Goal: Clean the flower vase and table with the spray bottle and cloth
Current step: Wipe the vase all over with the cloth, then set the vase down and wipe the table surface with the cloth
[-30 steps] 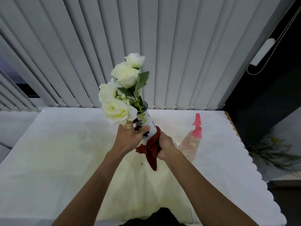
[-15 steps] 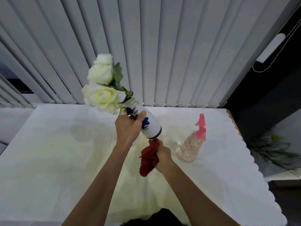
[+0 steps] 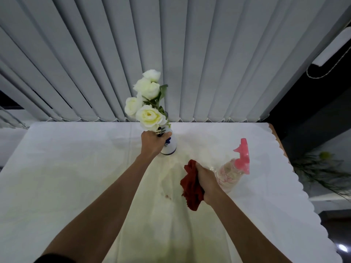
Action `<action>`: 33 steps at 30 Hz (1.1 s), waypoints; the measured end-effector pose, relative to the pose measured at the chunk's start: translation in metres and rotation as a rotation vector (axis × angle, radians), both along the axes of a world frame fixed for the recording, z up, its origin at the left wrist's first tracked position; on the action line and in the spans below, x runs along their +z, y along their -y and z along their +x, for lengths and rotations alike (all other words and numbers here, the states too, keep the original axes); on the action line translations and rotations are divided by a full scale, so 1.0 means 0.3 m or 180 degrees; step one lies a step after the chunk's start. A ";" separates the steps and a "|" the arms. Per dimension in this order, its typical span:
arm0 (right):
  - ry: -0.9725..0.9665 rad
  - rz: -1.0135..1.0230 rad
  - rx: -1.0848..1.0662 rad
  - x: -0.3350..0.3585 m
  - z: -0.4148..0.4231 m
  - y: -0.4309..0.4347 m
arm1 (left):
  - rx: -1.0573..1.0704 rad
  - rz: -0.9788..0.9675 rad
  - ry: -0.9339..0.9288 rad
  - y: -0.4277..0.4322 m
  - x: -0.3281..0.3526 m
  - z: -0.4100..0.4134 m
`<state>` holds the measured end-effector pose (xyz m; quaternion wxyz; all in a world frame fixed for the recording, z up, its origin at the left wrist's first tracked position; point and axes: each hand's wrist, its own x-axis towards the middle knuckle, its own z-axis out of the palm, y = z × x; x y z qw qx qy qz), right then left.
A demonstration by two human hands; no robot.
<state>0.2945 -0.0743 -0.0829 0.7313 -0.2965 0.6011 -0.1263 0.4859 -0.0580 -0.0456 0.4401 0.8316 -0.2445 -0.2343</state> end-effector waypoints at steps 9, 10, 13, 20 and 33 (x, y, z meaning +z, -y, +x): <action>0.0207 -0.0008 -0.0056 -0.068 -0.006 0.029 | 0.0115 -0.0071 0.0346 0.066 -0.120 -0.013; 0.0198 -0.0038 -0.0063 -0.065 -0.001 0.027 | 0.0133 -0.0086 0.0406 0.066 -0.134 -0.020; 0.0122 -0.0109 0.0073 -0.048 0.016 0.024 | 0.0068 0.0155 0.0339 0.068 -0.152 -0.046; -0.0350 -0.0966 0.0900 0.003 0.014 0.001 | -0.0013 0.0019 0.0201 0.029 -0.224 -0.017; -0.2020 -0.4166 0.3965 -0.192 0.082 -0.133 | 0.0114 0.0928 0.1187 -0.544 -0.507 -0.184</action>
